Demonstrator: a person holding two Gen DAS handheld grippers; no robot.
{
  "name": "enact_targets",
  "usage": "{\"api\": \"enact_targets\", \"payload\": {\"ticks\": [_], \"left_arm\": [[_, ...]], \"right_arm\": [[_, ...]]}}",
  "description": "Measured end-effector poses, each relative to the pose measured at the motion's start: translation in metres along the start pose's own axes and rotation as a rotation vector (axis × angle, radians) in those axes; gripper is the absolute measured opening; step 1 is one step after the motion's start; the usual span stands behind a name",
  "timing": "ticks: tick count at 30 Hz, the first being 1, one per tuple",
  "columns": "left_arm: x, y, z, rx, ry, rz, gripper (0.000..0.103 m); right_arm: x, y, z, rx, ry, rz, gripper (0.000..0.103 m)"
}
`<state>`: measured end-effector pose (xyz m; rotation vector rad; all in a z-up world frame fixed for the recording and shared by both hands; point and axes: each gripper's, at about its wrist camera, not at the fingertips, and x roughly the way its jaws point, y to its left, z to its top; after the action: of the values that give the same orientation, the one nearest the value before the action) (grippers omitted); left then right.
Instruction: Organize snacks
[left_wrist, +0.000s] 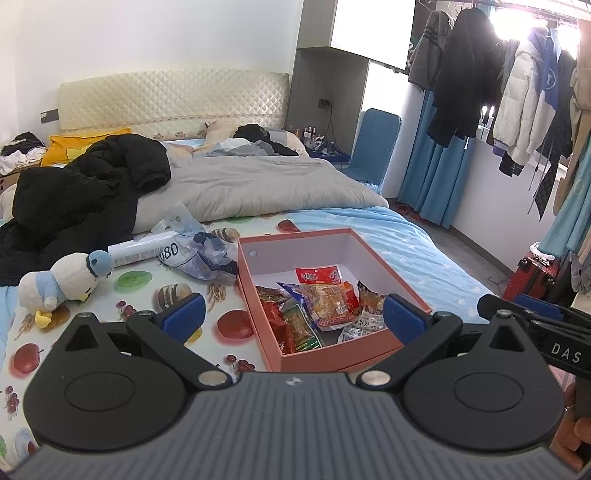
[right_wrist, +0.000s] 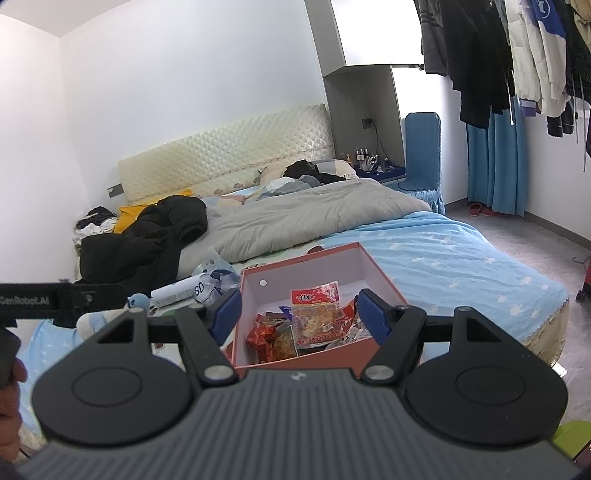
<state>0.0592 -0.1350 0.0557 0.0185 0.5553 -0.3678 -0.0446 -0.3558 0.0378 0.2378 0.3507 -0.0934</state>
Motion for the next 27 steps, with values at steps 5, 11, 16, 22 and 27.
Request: {"api": "enact_targets", "payload": {"ticks": [5, 11, 16, 22, 27], "left_arm": [[-0.0021, 0.0013, -0.0004, -0.008, -0.001, 0.004, 0.103], [-0.0052, 0.0017, -0.0012, -0.01, -0.005, 0.01, 0.103], [-0.0041, 0.0037, -0.0004, -0.017, 0.002, 0.013, 0.103], [-0.0009, 0.0059, 0.0013, -0.021, 0.011, 0.015, 0.103], [0.0046, 0.0051, 0.0009, -0.018, 0.026, 0.024, 0.103]], "right_arm": [[0.0003, -0.0006, 0.0011, -0.003, 0.0, 0.002, 0.072], [0.0023, -0.0028, 0.0004, -0.007, -0.006, -0.015, 0.103], [0.0052, -0.0021, -0.0006, -0.015, 0.008, -0.012, 0.103], [0.0072, -0.0012, -0.0028, -0.016, 0.013, -0.028, 0.103], [0.0101, -0.0024, -0.005, -0.011, 0.022, -0.031, 0.103]]}}
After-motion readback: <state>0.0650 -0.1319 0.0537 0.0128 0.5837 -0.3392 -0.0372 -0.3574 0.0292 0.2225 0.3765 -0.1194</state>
